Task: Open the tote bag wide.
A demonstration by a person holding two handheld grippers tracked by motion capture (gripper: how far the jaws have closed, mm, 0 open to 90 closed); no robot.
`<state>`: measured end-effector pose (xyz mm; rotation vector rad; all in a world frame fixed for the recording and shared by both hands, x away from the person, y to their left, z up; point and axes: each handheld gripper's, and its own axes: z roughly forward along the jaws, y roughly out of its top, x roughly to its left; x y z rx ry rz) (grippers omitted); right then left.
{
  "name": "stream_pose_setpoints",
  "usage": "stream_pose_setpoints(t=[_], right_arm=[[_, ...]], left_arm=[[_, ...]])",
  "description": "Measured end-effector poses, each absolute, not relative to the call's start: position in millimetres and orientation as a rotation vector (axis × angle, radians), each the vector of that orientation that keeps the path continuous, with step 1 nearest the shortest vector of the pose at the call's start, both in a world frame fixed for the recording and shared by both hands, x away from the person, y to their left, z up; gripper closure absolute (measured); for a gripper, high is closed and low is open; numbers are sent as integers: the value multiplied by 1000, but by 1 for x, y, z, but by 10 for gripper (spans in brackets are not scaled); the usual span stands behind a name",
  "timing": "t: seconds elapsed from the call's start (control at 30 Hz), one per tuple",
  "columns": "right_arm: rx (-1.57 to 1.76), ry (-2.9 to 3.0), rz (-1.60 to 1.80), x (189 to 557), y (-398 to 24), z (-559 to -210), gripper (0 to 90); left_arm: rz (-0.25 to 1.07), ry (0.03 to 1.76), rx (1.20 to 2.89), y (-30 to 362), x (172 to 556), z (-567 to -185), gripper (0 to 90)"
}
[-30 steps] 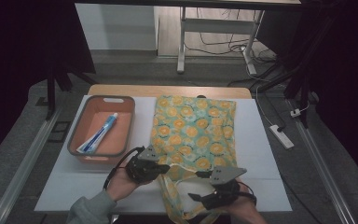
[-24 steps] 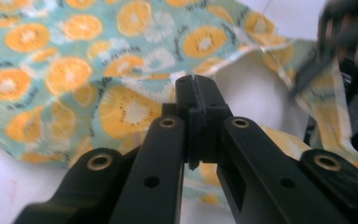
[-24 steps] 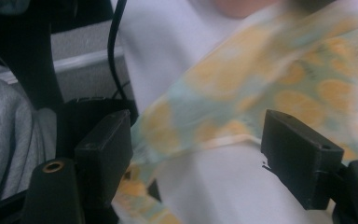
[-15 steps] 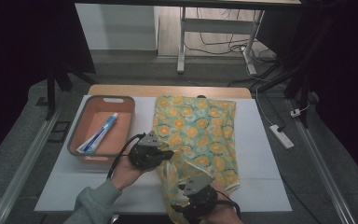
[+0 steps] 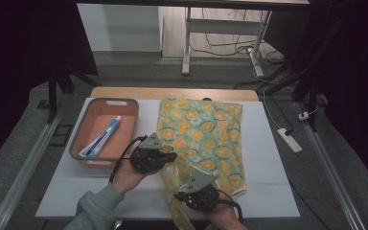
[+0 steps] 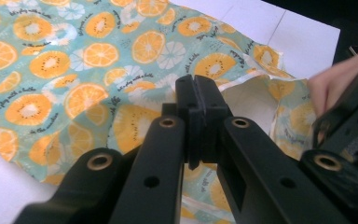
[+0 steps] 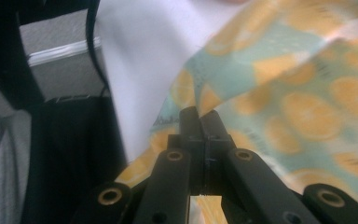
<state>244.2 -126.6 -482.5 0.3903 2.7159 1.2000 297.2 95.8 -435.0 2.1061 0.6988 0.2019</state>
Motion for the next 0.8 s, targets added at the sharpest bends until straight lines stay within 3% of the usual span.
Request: stream_pose_setpoints(t=[0.17, 0.37, 0.6, 0.8], right_arm=[[424, 2567, 1222, 263, -148, -448, 900], [554, 2450, 1175, 315, -175, -423, 900], [700, 2432, 1040, 376, -183, -451, 900], [874, 2459, 925, 417, -198, -488, 900]], left_arm=[[210, 711, 2095, 101, 299, -435, 879], [226, 717, 2094, 98, 301, -439, 843], [283, 707, 2126, 90, 296, -448, 581], [313, 700, 2200, 79, 295, -458, 485]])
